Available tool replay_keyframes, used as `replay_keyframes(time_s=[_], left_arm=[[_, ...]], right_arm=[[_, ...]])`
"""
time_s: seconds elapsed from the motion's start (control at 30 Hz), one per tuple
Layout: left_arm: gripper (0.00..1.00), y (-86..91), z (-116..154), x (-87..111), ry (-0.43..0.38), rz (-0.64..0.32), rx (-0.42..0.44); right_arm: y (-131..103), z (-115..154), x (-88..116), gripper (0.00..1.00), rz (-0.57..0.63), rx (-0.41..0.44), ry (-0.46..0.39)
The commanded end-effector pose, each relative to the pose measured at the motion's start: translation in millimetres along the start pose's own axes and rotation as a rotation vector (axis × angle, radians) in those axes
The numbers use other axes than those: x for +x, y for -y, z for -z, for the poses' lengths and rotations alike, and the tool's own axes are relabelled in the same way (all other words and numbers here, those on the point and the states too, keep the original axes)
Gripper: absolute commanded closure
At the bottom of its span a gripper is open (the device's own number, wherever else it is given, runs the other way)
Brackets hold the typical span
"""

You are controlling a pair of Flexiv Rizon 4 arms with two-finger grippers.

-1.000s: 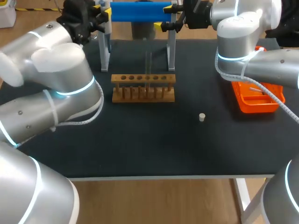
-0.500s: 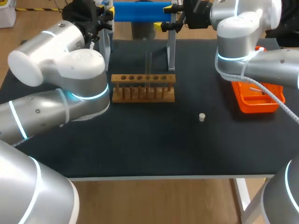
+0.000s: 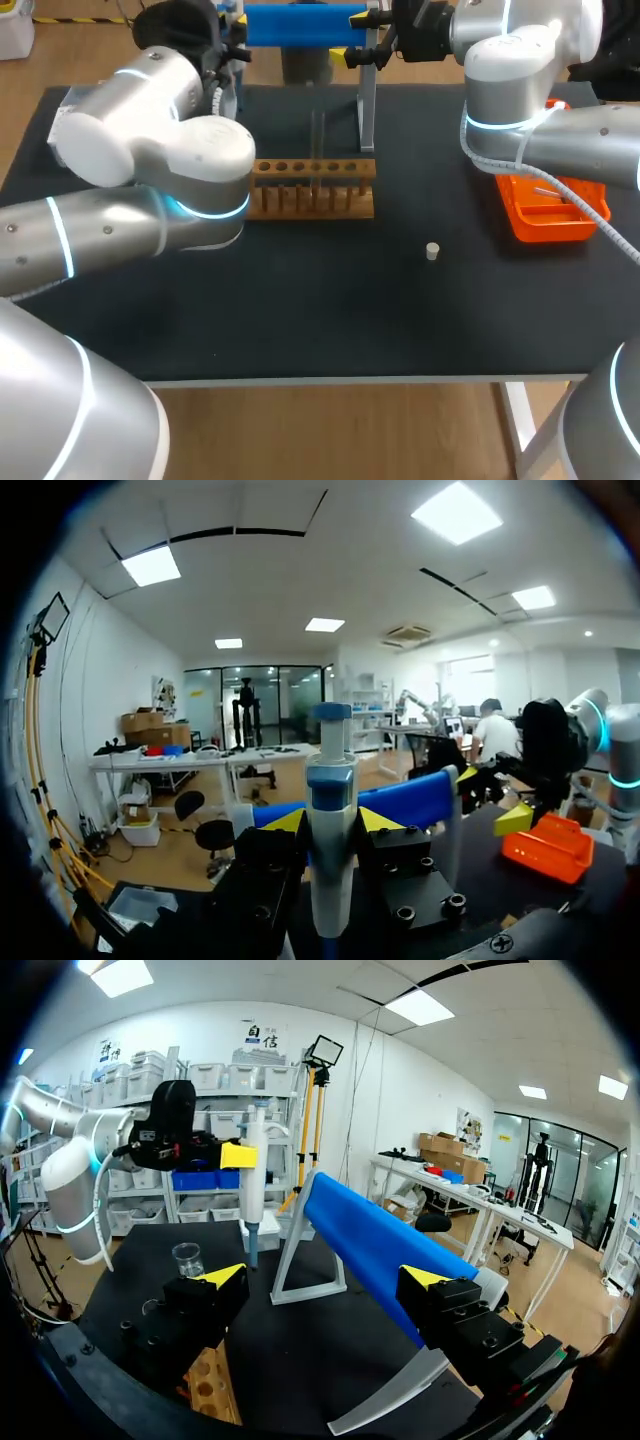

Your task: Invert the test tube, pick up the pipette, mount the tip to pipette, aspirate from beaker and dispense into the tube, eject the tip, return the pipette, and cap with the stopper.

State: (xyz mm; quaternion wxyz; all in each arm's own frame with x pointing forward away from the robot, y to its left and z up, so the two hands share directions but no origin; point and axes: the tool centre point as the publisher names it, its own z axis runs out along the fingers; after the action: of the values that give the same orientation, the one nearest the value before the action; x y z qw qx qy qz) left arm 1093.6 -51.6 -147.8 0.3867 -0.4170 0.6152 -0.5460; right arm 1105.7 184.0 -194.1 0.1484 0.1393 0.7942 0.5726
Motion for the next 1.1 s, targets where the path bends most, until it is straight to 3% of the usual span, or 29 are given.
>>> replay_keyframes(time_s=[0.03,0.17,1.1], left_arm=[[1.0,-1.6,-9.8,2.5,0.068,0.003,-0.013],[1.0,-2.2,-13.6,0.1,0.114,-0.003,-0.016],[1.0,-12.6,-36.2,-10.6,0.234,0.038,-0.106]], right_arm=[[0.3,0.2,-0.2,0.0,0.0,-0.001,0.0],[0.3,0.2,-0.2,0.0,0.0,-0.001,0.0],[0.3,0.2,-0.2,0.0,0.0,-0.001,0.0]])
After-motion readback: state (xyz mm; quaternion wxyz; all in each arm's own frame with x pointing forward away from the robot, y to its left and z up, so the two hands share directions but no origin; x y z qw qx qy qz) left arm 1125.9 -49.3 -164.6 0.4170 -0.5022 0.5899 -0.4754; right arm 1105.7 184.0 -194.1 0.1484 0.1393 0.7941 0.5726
